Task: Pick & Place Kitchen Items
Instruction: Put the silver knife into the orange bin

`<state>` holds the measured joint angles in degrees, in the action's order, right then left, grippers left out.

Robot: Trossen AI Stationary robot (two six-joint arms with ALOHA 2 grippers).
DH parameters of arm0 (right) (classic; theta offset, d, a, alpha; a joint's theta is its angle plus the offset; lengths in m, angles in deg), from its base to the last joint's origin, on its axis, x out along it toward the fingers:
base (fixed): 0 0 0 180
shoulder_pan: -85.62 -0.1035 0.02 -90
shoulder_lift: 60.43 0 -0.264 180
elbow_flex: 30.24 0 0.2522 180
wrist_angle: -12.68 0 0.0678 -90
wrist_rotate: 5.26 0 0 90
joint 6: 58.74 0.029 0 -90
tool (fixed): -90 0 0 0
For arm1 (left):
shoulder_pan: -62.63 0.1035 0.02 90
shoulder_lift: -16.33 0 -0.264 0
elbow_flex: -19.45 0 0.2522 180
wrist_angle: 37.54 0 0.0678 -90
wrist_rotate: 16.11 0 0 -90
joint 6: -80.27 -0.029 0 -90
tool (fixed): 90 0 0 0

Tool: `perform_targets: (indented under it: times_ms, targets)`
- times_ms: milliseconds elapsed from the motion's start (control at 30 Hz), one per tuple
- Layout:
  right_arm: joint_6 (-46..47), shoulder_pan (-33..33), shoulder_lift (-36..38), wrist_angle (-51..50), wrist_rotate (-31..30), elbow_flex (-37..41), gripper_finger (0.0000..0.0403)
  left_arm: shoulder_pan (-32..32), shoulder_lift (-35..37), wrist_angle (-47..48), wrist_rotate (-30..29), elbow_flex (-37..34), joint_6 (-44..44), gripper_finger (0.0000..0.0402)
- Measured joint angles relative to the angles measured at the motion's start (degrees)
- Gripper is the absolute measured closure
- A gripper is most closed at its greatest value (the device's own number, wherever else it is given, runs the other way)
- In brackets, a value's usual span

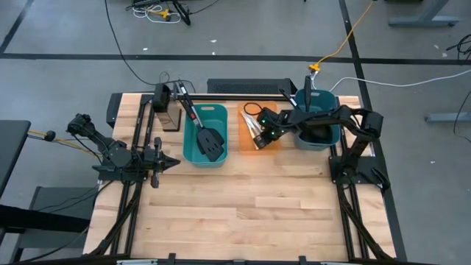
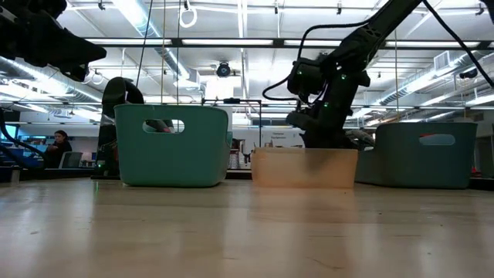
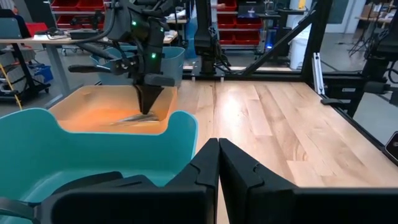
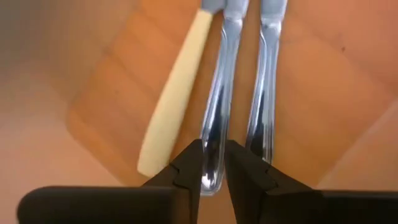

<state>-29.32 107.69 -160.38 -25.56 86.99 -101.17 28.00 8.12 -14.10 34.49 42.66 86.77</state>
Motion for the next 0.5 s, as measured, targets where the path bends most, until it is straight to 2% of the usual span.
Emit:
perform_targets:
  times_ms: [267, 400, 500]
  targets:
    - [-9.1, -1.4, 0.3, -0.7, -1.2, -6.6, 0.0326, 0.0, 0.0, -0.1, 0.0, 0.0, 0.1, 0.0387]
    - [-19.0, -4.5, 0.3, -4.0, 0.7, -12.8, 0.0326, 0.0, 0.0, -0.1, 0.0, 0.0, 0.0, 0.0387]
    - [-28.5, -8.1, 0.3, -9.9, 4.4, -17.4, 0.0323, 0.0, 0.0, -0.1, 0.0, 0.0, 0.0, 0.0387]
